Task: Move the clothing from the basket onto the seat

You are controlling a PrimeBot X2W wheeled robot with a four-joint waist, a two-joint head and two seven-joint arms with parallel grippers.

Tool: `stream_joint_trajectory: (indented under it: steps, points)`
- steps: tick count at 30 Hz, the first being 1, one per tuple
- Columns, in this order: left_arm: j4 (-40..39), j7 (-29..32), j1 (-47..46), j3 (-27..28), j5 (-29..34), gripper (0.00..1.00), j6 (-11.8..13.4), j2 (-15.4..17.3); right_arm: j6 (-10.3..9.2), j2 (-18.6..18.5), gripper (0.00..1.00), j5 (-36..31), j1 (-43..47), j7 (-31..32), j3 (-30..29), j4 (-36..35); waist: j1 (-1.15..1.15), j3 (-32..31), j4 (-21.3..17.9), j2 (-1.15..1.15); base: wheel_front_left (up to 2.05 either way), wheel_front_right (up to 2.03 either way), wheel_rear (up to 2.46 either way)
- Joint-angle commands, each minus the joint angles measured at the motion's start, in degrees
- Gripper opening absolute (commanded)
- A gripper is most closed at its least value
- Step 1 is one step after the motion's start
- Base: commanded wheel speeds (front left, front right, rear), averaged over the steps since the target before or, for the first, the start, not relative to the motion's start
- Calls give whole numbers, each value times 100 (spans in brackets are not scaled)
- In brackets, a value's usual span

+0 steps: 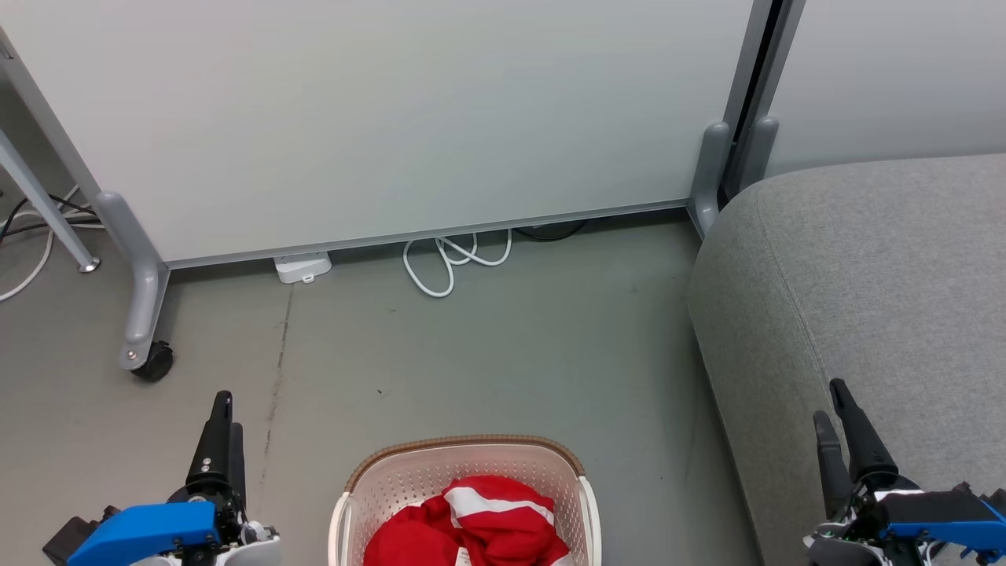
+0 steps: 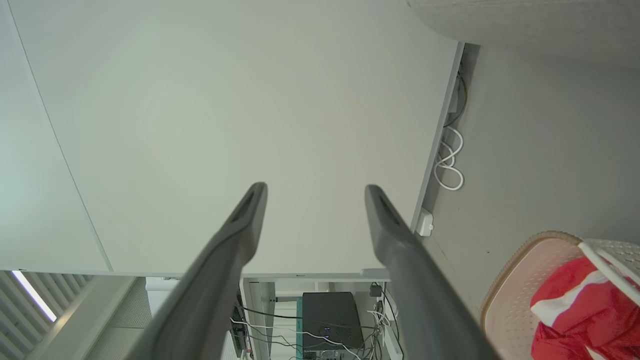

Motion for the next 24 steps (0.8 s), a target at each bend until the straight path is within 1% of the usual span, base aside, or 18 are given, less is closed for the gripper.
stream_joint_trajectory:
  steps: [1, 5, 10, 24]
  points:
    - [-146, -61, -195, -26, 172, 100, -2, 42, 9, -24, 100, -152, -132, -73, 20, -130, 0, 3, 2, 0, 0, 0, 0]
    - [-241, -169, -229, -71, 577, 100, -1, 45, 9, -27, 100, -581, -151, -180, 62, -206, 0, 14, 7, 0, 0, 0, 0]
    - [-387, -297, -254, -174, 1171, 100, 58, 49, 10, -31, 100, -1223, -162, -311, 154, -330, 0, 29, 11, 0, 0, 0, 0]
    - [-570, -620, -332, -623, 3055, 100, 366, 57, 13, -40, 100, -2835, -192, -631, 337, -431, 0, 73, 24, 0, 0, 0, 0]
